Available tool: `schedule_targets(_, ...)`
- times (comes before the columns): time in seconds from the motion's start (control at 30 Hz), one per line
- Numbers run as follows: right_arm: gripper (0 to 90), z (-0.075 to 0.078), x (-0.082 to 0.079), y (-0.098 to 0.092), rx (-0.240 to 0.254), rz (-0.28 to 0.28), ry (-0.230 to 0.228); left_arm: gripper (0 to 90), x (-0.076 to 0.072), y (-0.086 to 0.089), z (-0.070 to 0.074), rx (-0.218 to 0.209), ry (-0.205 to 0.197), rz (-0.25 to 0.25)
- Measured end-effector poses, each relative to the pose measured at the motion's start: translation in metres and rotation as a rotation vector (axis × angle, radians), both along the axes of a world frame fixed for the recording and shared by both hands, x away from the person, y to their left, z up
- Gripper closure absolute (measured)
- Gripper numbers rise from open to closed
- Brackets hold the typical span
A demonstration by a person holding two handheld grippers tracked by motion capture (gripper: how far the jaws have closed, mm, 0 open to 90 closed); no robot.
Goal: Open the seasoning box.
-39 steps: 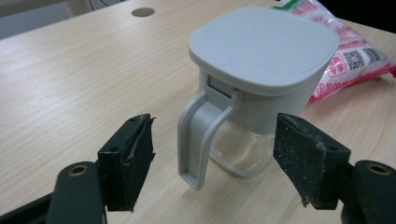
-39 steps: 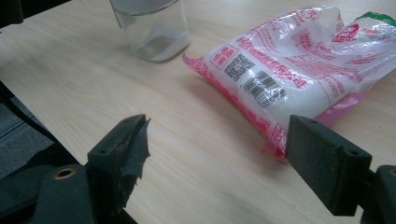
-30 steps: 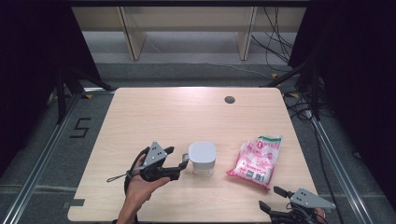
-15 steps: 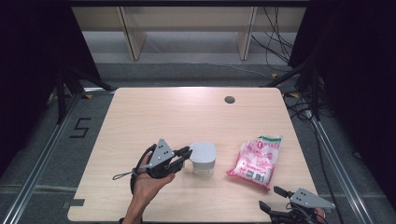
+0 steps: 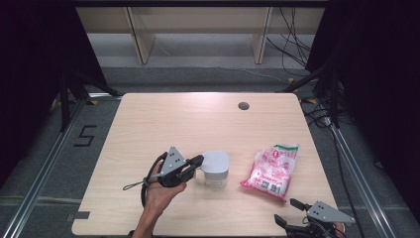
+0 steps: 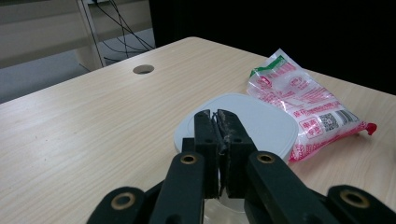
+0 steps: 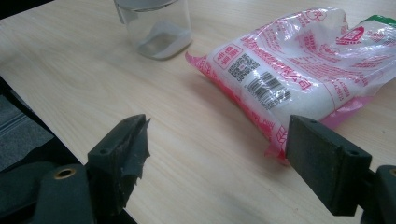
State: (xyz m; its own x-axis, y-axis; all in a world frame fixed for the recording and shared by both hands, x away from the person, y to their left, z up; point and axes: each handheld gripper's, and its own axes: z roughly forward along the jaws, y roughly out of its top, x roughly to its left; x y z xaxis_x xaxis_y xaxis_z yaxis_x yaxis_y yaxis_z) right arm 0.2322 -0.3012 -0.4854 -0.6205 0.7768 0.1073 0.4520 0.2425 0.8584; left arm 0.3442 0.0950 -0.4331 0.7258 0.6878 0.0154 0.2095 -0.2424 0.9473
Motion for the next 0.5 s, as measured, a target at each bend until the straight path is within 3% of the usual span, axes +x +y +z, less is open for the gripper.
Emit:
schedule_targets(0.07, 22.4, 0.001, -0.002, 0.002, 0.02, -0.008, 0.037, 86.6, 0.002, 0.0, -0.002, 0.008, 0.007, 0.003)
schedule_targets(0.13, 22.4, 0.0, -0.001, 0.002, 0.014, -0.01, 0.013, 86.8, 0.003, 0.0, -0.006, 0.001, 0.034, 0.002)
schedule_targets(0.17, 22.5, 0.0, 0.0, 0.001, 0.01, 0.005, 0.006, 86.9, 0.004, 0.0, -0.008, 0.003, 0.037, -0.004)
schedule_targets(0.2, 22.7, 0.0, -0.001, 0.002, 0.011, -0.019, 0.002, 87.3, 0.007, 0.001, -0.01, 0.015, 0.019, 0.008)
schedule_targets(0.23, 24.2, 0.002, 0.0, -0.001, -0.003, 0.001, -0.018, 88.0, 0.008, 0.002, -0.012, -0.004, 0.027, 0.009)
schedule_targets(0.27, 24.7, 0.003, -0.003, 0.001, 0.025, -0.017, 0.035, 88.1, 0.009, 0.002, -0.013, -0.018, 0.025, 0.007)
schedule_targets(0.3, 24.7, 0.003, -0.003, 0.001, 0.025, -0.017, 0.035, 88.1, 0.009, 0.003, -0.012, -0.004, 0.013, 0.008)
schedule_targets(0.33, 25.2, 0.003, -0.002, 0.001, 0.018, -0.011, 0.01, 88.1, 0.009, 0.003, -0.012, 0.006, 0.007, 0.01)
schedule_targets(0.4, 27.6, 0.002, -0.002, 0.002, 0.024, -0.008, 0.006, 88.1, 0.009, 0.003, -0.012, 0.006, 0.005, 0.014)
schedule_targets(0.43, 33.1, 0.002, 0.001, 0.002, 0.008, 0.014, -0.026, 88.1, 0.008, 0.003, -0.013, -0.012, 0.021, 0.014)
schedule_targets(0.47, 39.6, 0.005, 0.001, 0.004, 0.02, 0.027, -0.057, 88.0, 0.01, 0.004, -0.013, -0.004, 0.001, 0.019)
schedule_targets(0.5, 39.6, 0.005, 0.001, 0.004, 0.02, 0.027, -0.057, 88.0, 0.007, 0.002, -0.014, -0.032, 0.039, 0.0)
